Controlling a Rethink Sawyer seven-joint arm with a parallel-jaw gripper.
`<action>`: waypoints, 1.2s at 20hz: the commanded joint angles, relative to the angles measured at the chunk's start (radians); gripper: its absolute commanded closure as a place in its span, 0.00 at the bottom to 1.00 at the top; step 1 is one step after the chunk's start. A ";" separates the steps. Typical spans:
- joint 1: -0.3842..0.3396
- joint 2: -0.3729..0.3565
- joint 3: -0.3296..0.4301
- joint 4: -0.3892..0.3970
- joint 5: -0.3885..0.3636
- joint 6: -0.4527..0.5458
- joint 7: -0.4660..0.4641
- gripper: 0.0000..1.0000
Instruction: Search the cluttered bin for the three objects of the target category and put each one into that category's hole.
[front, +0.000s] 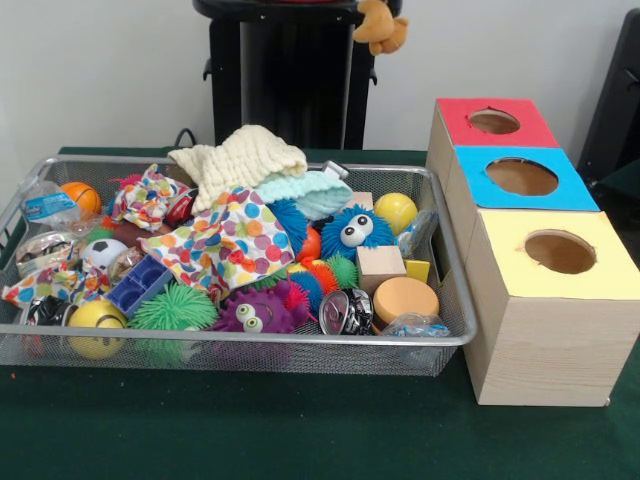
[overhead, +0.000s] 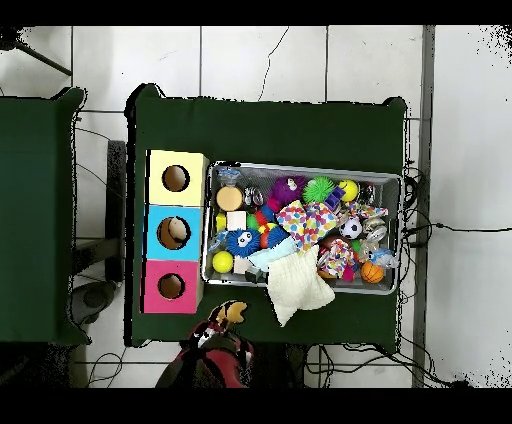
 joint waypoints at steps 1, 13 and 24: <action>0.032 0.070 0.011 -0.147 -0.024 0.126 0.168 1.00; 0.198 0.088 -0.049 -0.189 0.028 0.202 0.295 1.00; 0.362 0.082 -0.108 -0.181 0.057 0.233 0.376 1.00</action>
